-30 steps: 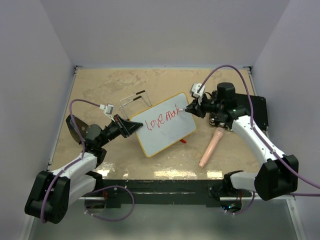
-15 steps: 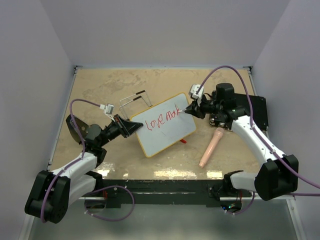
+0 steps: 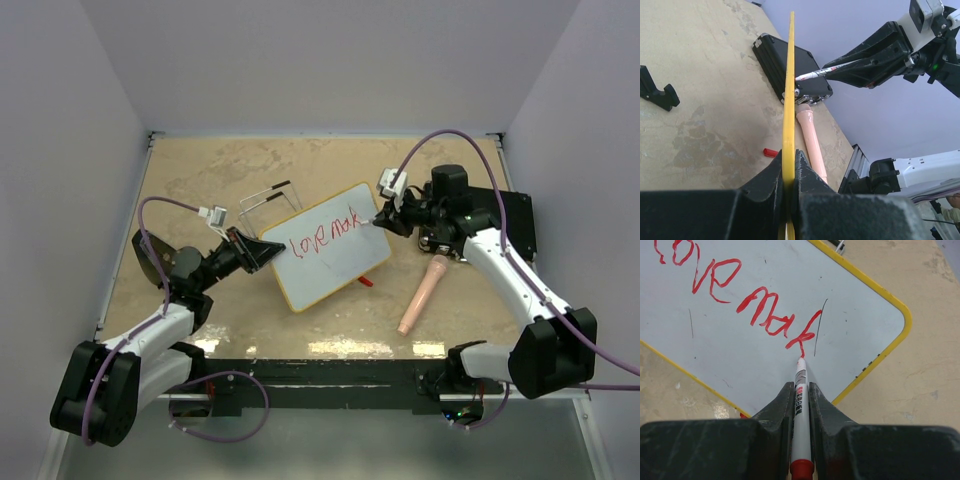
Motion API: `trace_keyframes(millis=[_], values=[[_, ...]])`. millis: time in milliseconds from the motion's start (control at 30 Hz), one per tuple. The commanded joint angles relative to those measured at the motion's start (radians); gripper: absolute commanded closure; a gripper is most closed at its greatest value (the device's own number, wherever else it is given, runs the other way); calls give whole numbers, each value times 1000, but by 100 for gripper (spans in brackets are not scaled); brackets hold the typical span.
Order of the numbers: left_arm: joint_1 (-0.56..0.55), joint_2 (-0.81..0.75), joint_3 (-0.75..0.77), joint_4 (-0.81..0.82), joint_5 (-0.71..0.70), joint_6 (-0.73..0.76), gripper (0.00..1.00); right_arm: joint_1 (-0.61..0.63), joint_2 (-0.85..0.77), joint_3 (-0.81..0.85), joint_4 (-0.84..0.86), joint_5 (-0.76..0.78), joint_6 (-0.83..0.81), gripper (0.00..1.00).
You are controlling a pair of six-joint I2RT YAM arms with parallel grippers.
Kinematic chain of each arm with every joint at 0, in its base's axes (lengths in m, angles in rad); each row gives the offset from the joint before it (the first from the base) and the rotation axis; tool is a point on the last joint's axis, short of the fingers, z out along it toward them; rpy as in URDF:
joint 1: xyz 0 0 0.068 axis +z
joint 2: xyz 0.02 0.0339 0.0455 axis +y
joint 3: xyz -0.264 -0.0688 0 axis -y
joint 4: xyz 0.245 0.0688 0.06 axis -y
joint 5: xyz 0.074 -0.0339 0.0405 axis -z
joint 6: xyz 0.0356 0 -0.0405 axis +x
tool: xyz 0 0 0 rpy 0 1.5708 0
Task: Write a sentence on the whiteboard
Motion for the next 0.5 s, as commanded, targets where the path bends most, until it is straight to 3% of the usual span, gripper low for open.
trace_keyframes(millis=[0,200,467], values=[[5,-21,64,134,21,-7,100,-1,-14,43,-19,-24,-21,100],[5,-35,75,71,12,30,100,-44,-99,41,-22,-181,-33,100],[5,-47,75,49,25,39,100,-75,-123,8,24,-201,-8,100]])
